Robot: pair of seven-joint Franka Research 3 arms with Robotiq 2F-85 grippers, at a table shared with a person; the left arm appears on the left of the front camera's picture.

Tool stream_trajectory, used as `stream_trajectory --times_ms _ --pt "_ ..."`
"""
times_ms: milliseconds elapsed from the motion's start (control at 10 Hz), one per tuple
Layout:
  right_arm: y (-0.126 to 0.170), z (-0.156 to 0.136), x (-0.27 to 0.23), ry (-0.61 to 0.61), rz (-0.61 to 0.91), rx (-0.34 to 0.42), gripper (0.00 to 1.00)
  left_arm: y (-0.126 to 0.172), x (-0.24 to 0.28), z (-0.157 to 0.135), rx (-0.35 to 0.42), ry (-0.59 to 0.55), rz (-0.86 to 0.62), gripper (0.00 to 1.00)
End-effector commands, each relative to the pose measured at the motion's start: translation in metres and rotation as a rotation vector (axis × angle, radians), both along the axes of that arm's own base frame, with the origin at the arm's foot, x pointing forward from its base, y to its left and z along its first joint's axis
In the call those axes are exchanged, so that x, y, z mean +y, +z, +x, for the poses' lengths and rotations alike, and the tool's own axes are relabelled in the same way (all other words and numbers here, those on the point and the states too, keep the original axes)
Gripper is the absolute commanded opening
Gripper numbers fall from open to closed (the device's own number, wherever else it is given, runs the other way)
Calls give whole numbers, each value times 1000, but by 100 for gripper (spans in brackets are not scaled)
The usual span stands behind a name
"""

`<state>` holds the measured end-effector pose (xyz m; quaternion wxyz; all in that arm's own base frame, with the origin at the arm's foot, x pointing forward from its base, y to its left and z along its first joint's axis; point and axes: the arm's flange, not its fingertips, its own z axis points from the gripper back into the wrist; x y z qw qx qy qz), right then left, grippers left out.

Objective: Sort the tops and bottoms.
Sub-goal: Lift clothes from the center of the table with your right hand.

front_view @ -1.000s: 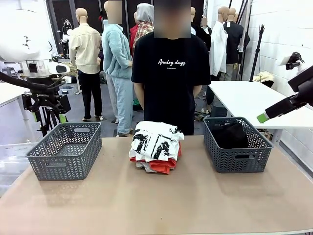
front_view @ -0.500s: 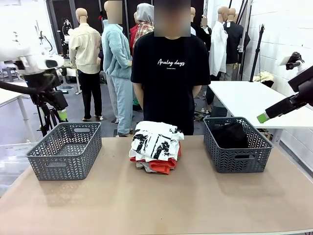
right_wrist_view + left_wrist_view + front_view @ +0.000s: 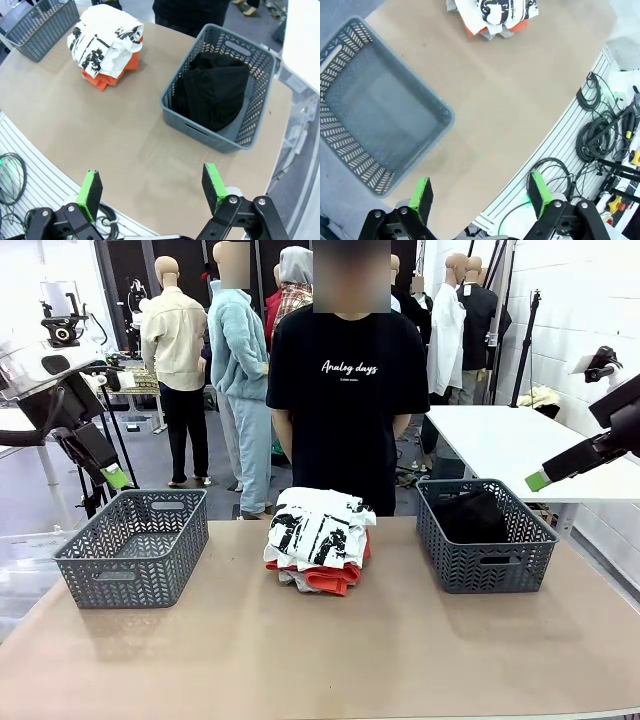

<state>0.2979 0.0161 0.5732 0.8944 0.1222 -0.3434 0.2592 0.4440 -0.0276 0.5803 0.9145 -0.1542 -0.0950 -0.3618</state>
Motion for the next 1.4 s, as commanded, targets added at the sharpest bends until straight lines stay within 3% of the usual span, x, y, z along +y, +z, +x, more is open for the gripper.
stream_trajectory --times_ms 0,600,700,900,1100,1300 --pt "-2 0 1 9 21 9 100 2 2 1 -2 7 1 100" --pt "0 0 0 0 0 0 100 2 2 1 -2 7 1 100" --pt "2 16 14 36 21 45 100 2 2 1 -2 7 1 100" --pt "7 59 59 125 3 51 100 2 2 1 -2 7 1 100" --pt "-3 132 122 285 -7 93 100 2 2 1 -2 7 1 100" --pt "-27 189 173 335 -38 98 100 2 2 1 -2 7 1 100"
